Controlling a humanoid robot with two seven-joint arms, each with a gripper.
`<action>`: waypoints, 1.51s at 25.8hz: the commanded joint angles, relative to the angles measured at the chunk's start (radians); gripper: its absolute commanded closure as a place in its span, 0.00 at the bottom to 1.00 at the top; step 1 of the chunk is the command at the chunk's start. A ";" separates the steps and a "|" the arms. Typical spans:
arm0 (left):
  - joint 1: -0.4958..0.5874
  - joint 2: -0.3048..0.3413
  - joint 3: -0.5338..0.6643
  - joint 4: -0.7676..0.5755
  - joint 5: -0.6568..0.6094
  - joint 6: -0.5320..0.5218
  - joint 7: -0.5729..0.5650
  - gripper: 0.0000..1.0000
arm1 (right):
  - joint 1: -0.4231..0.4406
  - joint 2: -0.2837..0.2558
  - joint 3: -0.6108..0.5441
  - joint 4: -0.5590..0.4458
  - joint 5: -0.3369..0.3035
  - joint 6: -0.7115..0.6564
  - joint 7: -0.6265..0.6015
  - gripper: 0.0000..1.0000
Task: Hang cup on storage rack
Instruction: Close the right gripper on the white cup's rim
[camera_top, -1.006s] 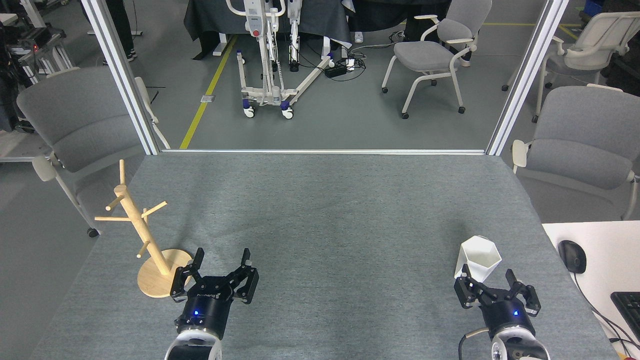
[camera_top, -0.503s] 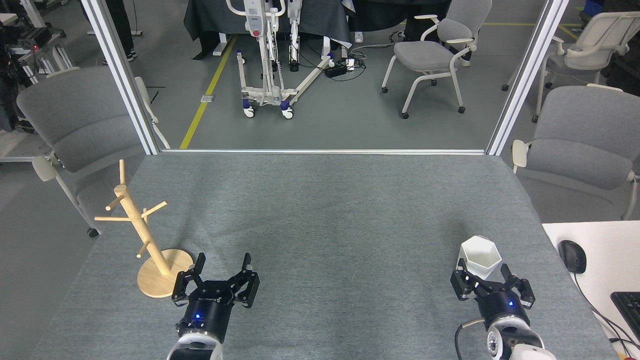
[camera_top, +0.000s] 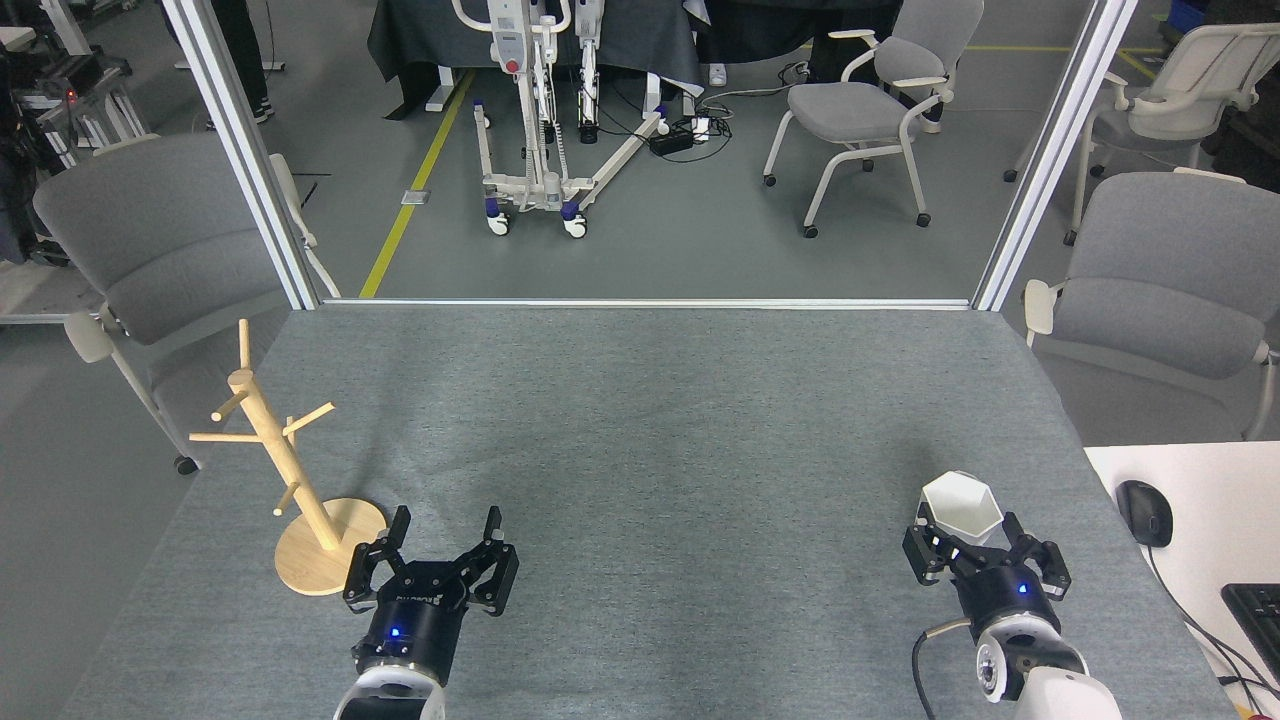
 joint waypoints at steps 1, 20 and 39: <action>0.000 -0.001 0.000 0.000 0.000 0.000 -0.001 0.01 | -0.010 -0.001 -0.001 0.004 0.001 0.000 -0.002 0.00; -0.009 -0.002 0.000 0.001 0.000 0.001 -0.003 0.01 | -0.079 -0.004 -0.001 0.114 0.009 0.002 -0.002 0.00; -0.023 0.004 0.000 -0.003 0.000 0.001 -0.003 0.01 | -0.118 -0.013 0.002 0.157 0.012 -0.011 -0.002 0.46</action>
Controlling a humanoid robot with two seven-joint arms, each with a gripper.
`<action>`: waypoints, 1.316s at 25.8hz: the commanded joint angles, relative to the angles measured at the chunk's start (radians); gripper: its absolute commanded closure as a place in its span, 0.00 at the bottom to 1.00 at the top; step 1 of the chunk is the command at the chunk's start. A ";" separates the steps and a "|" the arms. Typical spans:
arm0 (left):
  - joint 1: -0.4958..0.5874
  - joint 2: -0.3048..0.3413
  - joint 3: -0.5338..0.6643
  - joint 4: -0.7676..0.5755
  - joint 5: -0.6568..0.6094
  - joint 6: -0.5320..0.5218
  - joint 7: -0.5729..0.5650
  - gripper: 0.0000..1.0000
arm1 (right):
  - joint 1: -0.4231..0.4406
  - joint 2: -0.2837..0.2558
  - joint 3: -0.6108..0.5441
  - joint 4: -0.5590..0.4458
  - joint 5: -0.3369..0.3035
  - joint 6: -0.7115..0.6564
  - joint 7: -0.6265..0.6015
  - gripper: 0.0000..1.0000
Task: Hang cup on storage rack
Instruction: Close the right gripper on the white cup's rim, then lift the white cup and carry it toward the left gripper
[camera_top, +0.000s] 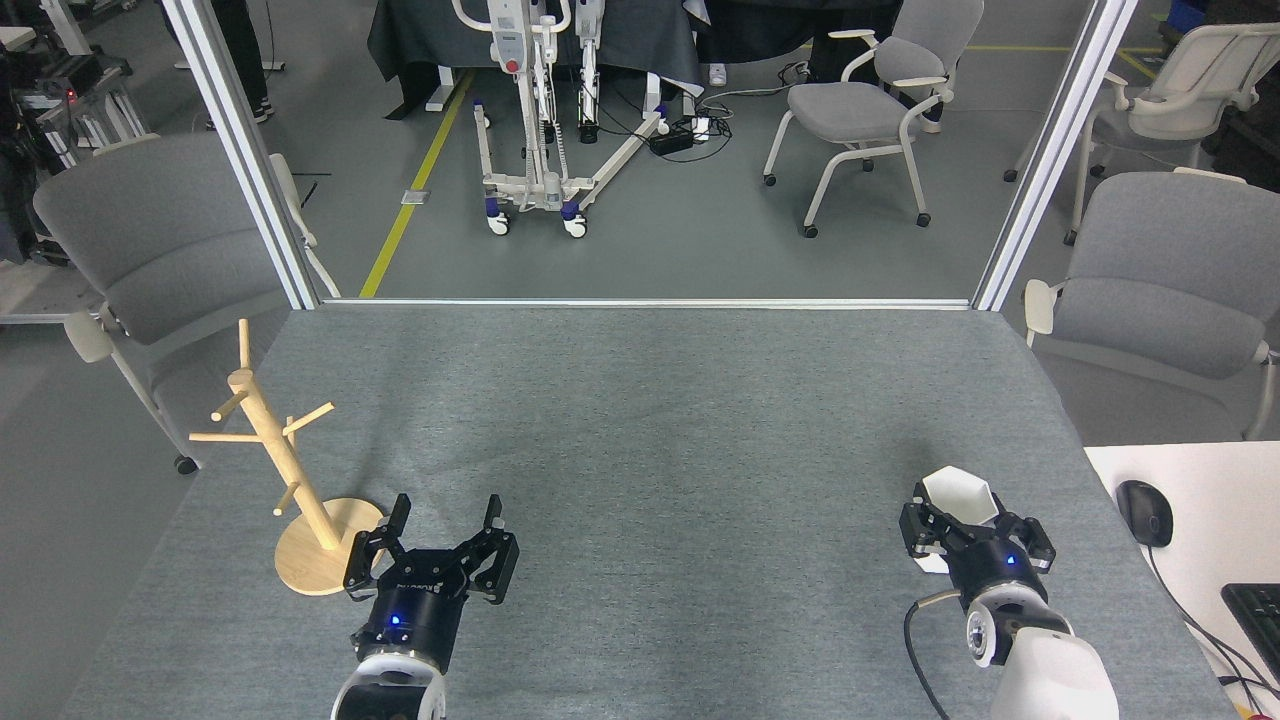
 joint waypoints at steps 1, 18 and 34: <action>-0.001 0.002 0.000 -0.007 0.000 0.000 0.000 0.01 | 0.000 -0.004 0.000 0.000 0.000 -0.005 0.000 0.51; -0.002 0.011 0.000 -0.049 0.002 -0.016 0.002 0.01 | 0.020 0.002 0.003 -0.538 -0.014 -0.010 0.422 0.63; 0.010 0.122 -0.268 -0.113 -0.167 -0.168 0.031 0.01 | -0.049 0.031 0.742 -0.810 -0.003 0.932 0.601 0.65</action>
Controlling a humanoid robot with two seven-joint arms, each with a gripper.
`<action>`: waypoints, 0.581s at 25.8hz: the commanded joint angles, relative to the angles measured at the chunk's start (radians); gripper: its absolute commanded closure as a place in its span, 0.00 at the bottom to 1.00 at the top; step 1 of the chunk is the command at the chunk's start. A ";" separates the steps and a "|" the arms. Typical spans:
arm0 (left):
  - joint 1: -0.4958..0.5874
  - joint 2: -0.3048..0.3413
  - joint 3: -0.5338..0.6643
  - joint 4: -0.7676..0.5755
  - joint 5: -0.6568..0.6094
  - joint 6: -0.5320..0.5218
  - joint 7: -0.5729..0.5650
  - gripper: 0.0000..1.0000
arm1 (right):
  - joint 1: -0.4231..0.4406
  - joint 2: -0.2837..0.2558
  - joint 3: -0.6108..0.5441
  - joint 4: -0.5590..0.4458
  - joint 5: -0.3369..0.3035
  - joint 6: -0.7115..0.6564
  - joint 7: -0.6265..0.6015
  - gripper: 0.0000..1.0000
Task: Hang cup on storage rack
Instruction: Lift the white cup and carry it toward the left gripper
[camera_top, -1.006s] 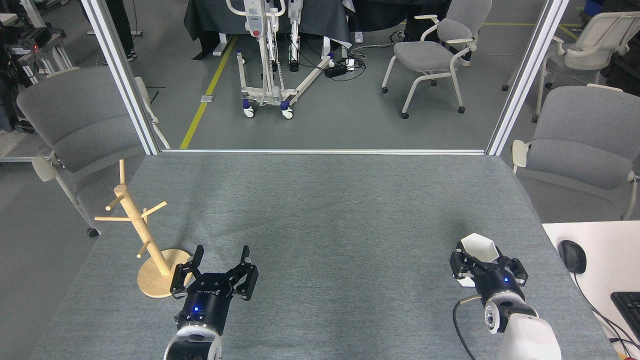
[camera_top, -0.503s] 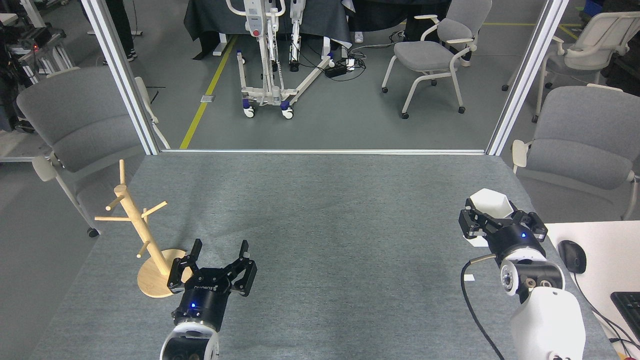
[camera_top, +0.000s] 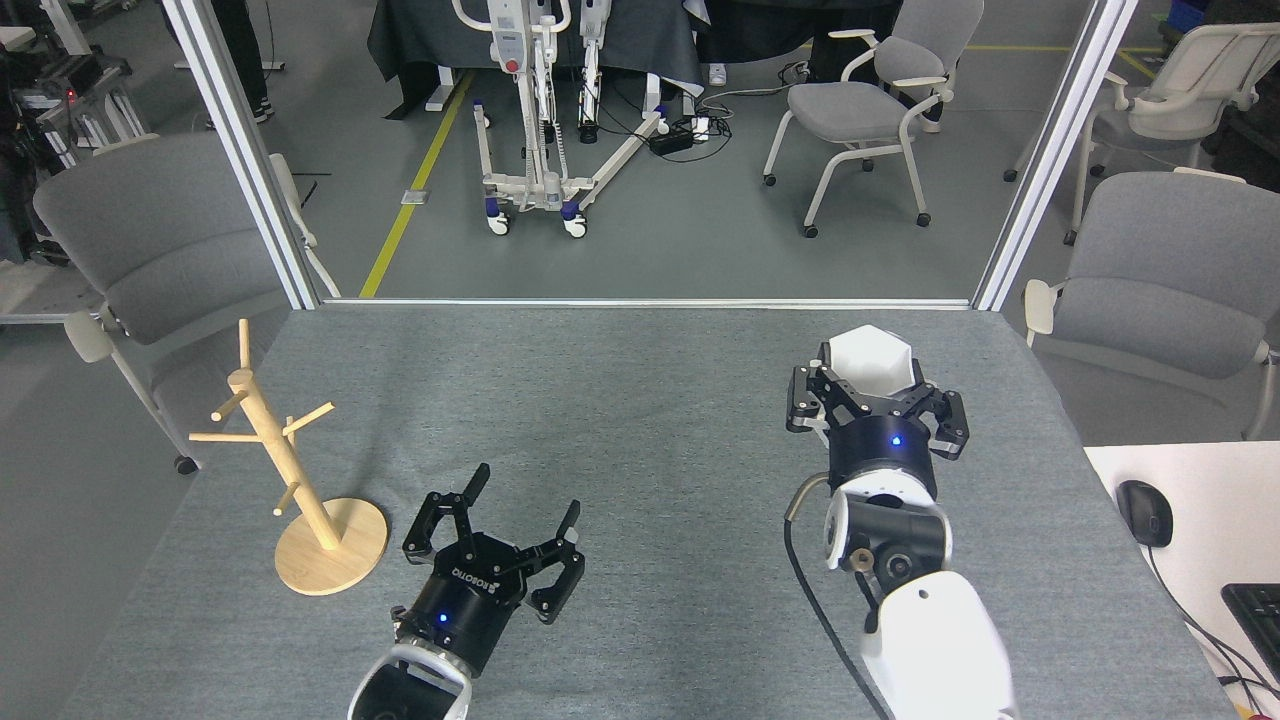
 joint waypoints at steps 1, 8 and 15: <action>-0.004 0.035 -0.088 0.004 -0.090 -0.004 0.003 0.01 | -0.057 -0.003 0.172 -0.008 0.006 0.194 0.061 0.65; -0.049 0.069 -0.198 -0.003 -0.208 -0.059 0.039 0.01 | -0.053 0.006 0.220 -0.002 0.084 0.285 0.070 0.65; -0.176 0.055 -0.255 0.010 -0.213 -0.097 -0.050 0.02 | -0.051 0.017 0.329 0.010 0.084 0.349 0.070 0.65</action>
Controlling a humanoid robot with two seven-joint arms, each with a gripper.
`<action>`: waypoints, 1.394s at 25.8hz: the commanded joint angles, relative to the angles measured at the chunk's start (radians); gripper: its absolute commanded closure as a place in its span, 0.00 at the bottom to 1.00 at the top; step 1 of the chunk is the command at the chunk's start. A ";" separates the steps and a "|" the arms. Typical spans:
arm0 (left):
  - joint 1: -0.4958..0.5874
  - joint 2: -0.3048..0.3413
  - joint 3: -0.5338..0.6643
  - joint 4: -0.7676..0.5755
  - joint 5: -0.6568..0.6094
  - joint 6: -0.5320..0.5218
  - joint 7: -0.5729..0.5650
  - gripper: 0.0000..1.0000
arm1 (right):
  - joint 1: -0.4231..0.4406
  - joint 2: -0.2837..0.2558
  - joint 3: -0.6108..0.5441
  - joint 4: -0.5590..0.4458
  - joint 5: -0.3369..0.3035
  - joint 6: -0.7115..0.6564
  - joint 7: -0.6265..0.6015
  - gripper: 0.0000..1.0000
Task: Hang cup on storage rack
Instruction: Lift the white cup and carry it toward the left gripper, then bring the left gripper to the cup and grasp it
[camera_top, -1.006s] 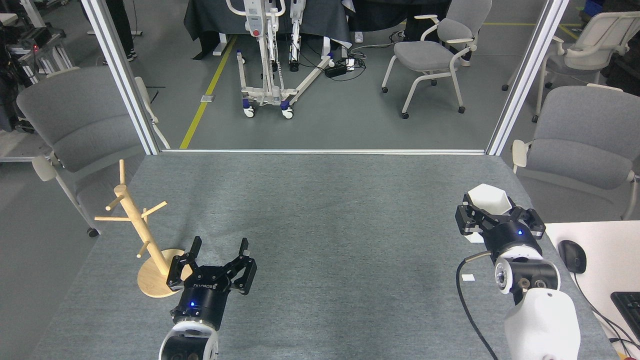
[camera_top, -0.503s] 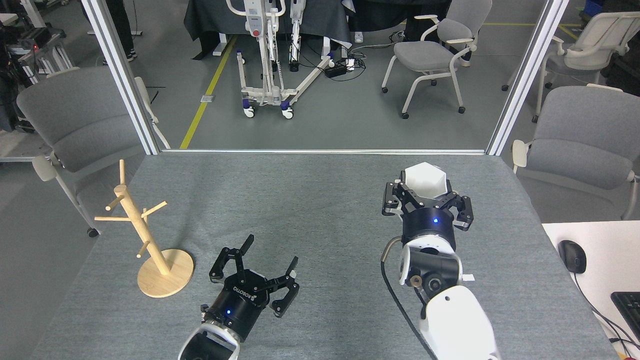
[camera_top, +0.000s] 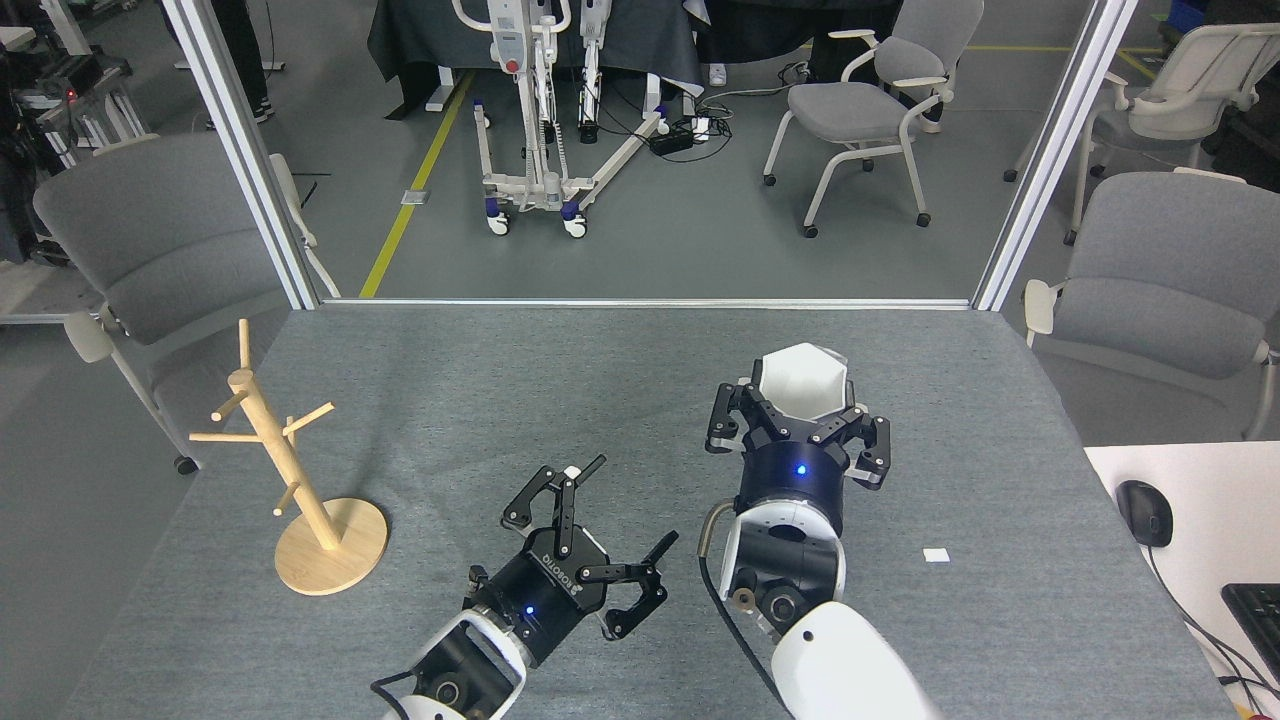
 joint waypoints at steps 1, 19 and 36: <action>-0.067 -0.004 -0.052 0.019 -0.004 -0.007 -0.056 0.01 | 0.002 0.004 0.046 0.004 0.001 0.028 0.000 0.65; -0.191 -0.164 -0.075 0.246 0.005 -0.082 -0.171 0.01 | 0.019 0.022 0.051 0.027 0.003 0.016 -0.003 0.65; -0.256 -0.172 -0.079 0.306 0.193 -0.134 -0.333 0.01 | 0.047 0.014 0.065 0.034 0.003 0.016 -0.005 0.65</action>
